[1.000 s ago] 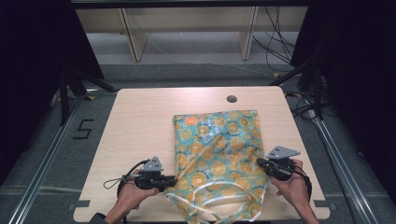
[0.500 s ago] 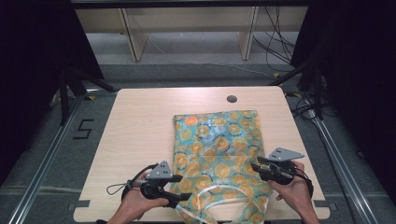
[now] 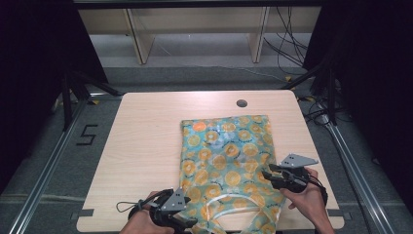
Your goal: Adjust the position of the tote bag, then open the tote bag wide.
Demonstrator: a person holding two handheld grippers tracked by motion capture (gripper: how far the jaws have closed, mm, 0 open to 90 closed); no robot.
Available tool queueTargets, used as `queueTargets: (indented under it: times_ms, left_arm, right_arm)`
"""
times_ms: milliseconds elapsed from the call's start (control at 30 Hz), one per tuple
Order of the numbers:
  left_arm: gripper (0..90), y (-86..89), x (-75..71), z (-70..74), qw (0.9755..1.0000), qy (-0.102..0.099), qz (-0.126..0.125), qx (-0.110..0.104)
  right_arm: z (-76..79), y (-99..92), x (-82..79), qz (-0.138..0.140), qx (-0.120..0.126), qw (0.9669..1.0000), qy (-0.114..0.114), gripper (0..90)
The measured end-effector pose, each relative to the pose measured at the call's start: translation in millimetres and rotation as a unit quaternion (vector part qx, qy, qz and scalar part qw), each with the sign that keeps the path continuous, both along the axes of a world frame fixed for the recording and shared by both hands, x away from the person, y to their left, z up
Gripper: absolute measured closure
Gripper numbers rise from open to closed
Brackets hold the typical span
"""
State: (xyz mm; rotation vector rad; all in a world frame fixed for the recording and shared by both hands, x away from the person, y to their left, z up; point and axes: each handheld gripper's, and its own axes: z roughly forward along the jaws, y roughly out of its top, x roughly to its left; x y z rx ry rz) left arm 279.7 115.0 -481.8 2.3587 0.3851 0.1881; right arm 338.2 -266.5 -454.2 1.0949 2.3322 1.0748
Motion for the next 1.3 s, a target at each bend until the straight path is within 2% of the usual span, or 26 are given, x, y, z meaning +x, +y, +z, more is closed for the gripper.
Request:
queueTargets:
  times_ms: [33,67,100,133,167,200,267,333,467,500,567,600,667,700,733,767,800,833,900,933,967,1000,1067,1167,1267,1300]
  left_arm:
    - [38.1,-2.5,1.6,-2.5,0.9999,-0.010,-0.011,0.005]
    - [52.5,-2.5,4.1,-1.9,0.9993,-0.018,-0.025,0.023]
    - [59.8,-2.0,8.7,-1.1,0.9982,-0.023,-0.040,0.039]
    - [68.4,-2.3,12.2,-1.8,0.9984,-0.021,-0.040,0.033]
    - [75.8,-1.5,16.0,-1.3,0.9986,-0.022,-0.039,0.029]
    - [83.6,-2.7,17.5,-1.6,0.9997,-0.018,-0.016,-0.001]
    - [89.3,-2.3,24.0,5.8,0.9995,-0.023,0.001,-0.020]
    - [89.5,-2.8,30.8,15.1,0.9987,-0.024,0.015,-0.042]
    - [89.6,-4.4,47.2,33.0,0.9957,-0.023,0.039,-0.081]
    - [89.6,-4.2,50.7,36.4,0.9948,-0.024,0.045,-0.088]
    - [89.6,-2.8,61.4,47.3,0.9924,-0.023,0.060,-0.105]
    - [89.6,-2.4,65.2,51.1,0.9914,-0.027,0.067,-0.109]
    - [89.6,0.9,77.7,62.4,0.9892,-0.024,0.077,-0.122]
    - [89.6,2.6,87.1,68.4,0.9873,-0.031,0.084,-0.132]
    - [89.6,3.0,91.9,71.5,0.9857,-0.028,0.096,-0.135]
    - [89.6,5.0,103.9,76.3,0.9842,-0.035,0.099,-0.143]
    - [89.6,6.1,112.0,79.0,0.9824,-0.027,0.111,-0.147]
    - [89.6,7.0,120.9,79.8,0.9788,-0.017,0.126,-0.160]
    - [89.6,8.8,138.9,80.3,0.9745,-0.014,0.142,-0.173]
    - [89.6,9.0,144.6,79.9,0.9735,-0.009,0.143,-0.178]
    - [89.6,8.2,151.8,79.0,0.9715,-0.004,0.145,-0.187]
    - [89.6,6.7,154.6,78.6,0.9699,-0.003,0.153,-0.189]
    - [89.6,4.9,163.7,76.8,0.9688,-0.001,0.160,-0.189]
    - [89.6,6.5,175.3,71.3,0.9652,0.014,0.168,-0.200]
    - [89.6,9.9,181.2,66.9,0.9628,0.021,0.178,-0.203]
    - [89.6,11.8,182.8,65.8,0.9628,0.021,0.179,-0.202]
  right_arm:
    - [0.5,1.6,-1.7,-0.003,0.004,0.9999,0.011,60.5]
    - [0.1,0.9,0.5,0.007,0.000,1.0000,0.002,60.5]
    - [0.1,0.6,1.2,0.010,-0.002,0.9999,-0.004,60.6]
    - [-0.8,-0.2,2.6,0.014,-0.007,0.9998,-0.015,60.7]
    - [-0.5,-0.1,1.7,0.007,-0.004,0.9999,-0.008,60.9]
    - [-0.8,-0.4,2.1,0.007,-0.004,0.9999,-0.011,61.0]
    - [0.9,-1.1,1.4,0.011,-0.005,0.9999,-0.005,61.8]
    - [2.5,2.3,-2.1,-0.005,0.013,0.9999,0.010,61.9]
    - [6.0,0.4,-1.4,0.009,0.010,0.9999,0.011,61.9]
    - [5.5,-0.1,0.2,0.013,0.010,0.9998,-0.009,62.0]
    - [8.3,0.8,-2.5,0.011,0.022,0.9997,0.006,61.9]
    - [9.6,-0.5,-1.2,0.020,0.020,0.9996,-0.005,61.8]
    - [13.2,-0.1,-1.6,0.028,0.030,0.9991,0.000,61.1]
    - [14.9,-0.1,-1.5,0.033,0.024,0.9991,-0.014,60.7]
    - [18.4,1.8,-5.6,0.025,0.033,0.9991,0.004,59.9]
    - [19.4,2.5,-6.2,0.027,0.035,0.9990,0.001,59.2]
    - [22.6,2.2,-6.2,0.040,0.037,0.9985,0.000,58.4]
    - [25.2,3.3,-8.0,0.034,0.042,0.9985,-0.003,57.3]
    - [30.6,5.1,-11.3,0.038,0.050,0.9980,0.006,54.9]
    - [33.0,4.5,-10.0,0.060,0.048,0.9970,-0.012,53.2]
    - [35.4,6.4,-14.0,0.053,0.055,0.9971,0.001,51.7]
    - [37.7,6.6,-13.7,0.072,0.051,0.9960,-0.012,49.7]
    - [39.9,11.2,-17.7,0.081,0.056,0.9951,-0.003,48.3]
    - [35.6,17.9,-16.9,0.101,0.029,0.9944,-0.010,43.8]
    - [29.1,24.9,-16.6,0.089,0.018,0.9958,0.011,39.6]
    - [26.4,26.7,-14.8,0.087,0.017,0.9960,0.007,39.1]
